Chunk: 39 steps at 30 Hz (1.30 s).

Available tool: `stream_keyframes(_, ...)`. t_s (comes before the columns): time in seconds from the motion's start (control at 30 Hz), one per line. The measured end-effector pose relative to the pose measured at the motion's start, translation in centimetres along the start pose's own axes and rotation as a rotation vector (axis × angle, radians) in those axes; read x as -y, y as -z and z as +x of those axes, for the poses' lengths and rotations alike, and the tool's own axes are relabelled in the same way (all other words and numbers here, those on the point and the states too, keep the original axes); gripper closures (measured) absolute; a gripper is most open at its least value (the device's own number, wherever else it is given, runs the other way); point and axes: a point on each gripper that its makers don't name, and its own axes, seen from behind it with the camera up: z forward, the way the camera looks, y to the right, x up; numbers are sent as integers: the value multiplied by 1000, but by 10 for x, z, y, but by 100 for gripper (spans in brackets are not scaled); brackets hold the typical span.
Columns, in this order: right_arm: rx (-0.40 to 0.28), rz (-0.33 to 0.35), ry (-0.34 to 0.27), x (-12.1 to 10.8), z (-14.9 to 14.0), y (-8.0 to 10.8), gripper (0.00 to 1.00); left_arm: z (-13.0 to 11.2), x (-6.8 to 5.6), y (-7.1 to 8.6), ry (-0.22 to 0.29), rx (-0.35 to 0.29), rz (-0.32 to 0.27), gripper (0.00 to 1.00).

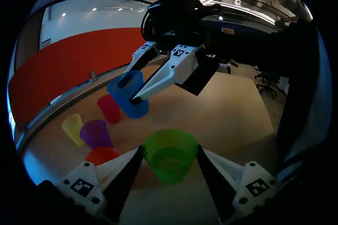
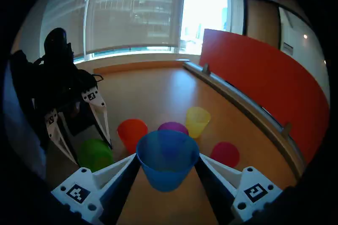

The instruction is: Pour water

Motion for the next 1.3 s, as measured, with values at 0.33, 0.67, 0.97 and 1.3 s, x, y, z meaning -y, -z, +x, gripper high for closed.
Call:
stream_keyframes(0.33,25,13,-7,0,-15,-9,9,-13,-3,-3,9,8,7,11)
stream_keyframes(0.67,48,23,-8,4,-29,-18,9,-25,-2,-4,21,19,13,11)
stream_keyframes(0.97,59,24,2,5,-33,-21,9,-31,-1,-4,30,20,20,11)
stream_keyframes(1.3,64,27,6,8,-35,-25,9,-35,0,0,44,11,23,11)
